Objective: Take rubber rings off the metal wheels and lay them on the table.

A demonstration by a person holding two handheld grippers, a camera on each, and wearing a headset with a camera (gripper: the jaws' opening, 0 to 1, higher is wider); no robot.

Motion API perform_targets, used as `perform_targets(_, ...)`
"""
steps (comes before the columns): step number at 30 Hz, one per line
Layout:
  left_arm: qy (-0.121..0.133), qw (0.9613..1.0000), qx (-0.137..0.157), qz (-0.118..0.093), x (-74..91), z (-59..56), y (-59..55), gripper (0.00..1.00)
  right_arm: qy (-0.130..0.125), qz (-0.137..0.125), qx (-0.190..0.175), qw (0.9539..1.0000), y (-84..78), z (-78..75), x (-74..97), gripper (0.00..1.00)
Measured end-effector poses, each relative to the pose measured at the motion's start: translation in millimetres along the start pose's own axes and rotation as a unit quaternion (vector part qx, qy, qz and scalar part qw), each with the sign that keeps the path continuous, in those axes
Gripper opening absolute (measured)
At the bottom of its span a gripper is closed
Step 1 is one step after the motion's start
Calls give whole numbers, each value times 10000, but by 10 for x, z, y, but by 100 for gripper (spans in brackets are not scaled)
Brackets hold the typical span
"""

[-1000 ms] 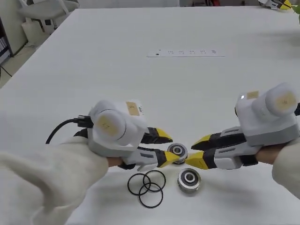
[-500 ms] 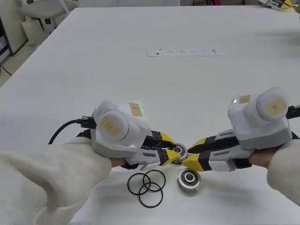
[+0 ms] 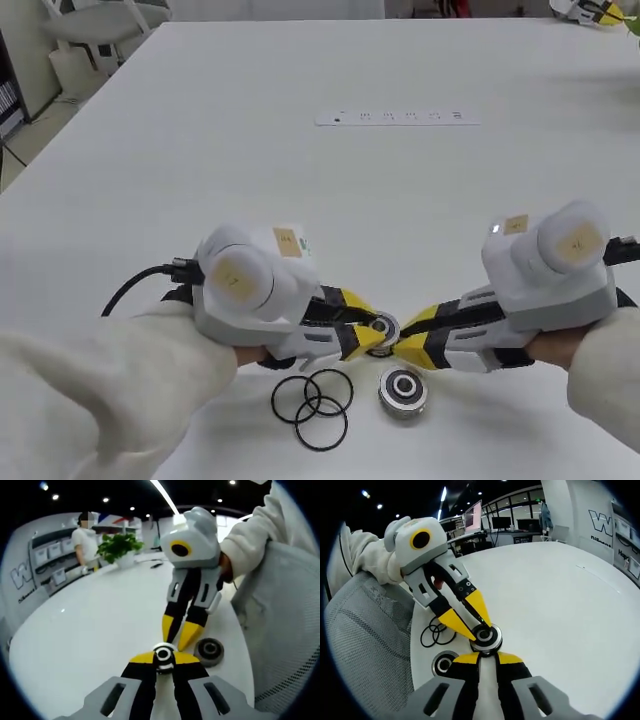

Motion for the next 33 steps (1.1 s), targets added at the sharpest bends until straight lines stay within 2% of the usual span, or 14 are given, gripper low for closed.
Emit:
perform_targets(3, 6, 10000, 0, -4, -1, -1, -3, 13, 2, -3, 2, 10000, -1, 1, 2, 8)
perform_targets(7, 14, 10000, 30, -30, 0, -1, -3, 13, -76, -19, -2, 10000, 7, -26, 16, 2)
perform_targets(12, 27, 10000, 49, -59, 0, 1, -9, 13, -125, 12, -8, 9999, 9, -29, 17, 1)
perform_targets(15, 27, 10000, 49, -76, -3, 5, -13, 13, -117, 17, -187, 9998, 8, -41, 27, 0)
perform_targets(18, 22, 9999, 51, -91, -4, 3, -14, 13, -72, 13, -627, 9980, 2, -64, 40, 0)
perform_targets(22, 13, 9999, 51, -101, -7, 3, -16, 13, -24, -63, -894, 9960, -7, -88, 53, 0)
perform_targets(26, 15, 9999, 60, -110, -9, 4, -17, 13, 68, -202, -1297, 9913, 9, -106, 78, 0)
perform_targets(30, 16, 9999, 83, -115, -12, 9, -19, 12, 213, -420, -1868, 9813, 42, -92, 107, 0)
perform_targets(33, 18, 9999, 84, -118, -16, 9, -20, 12, 280, -515, -2097, 9760, 46, -93, 122, 0)
Point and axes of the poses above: the centre of the closed fingertips' face, and the gripper's own axes: x roughly backward along the fingers, z roughly to its left, y roughly out of its top, the point moved 1 cm from there along x, roughly backward along the fingers, and after that the axes turned 6 degrees about z, right-handed, at the moved point
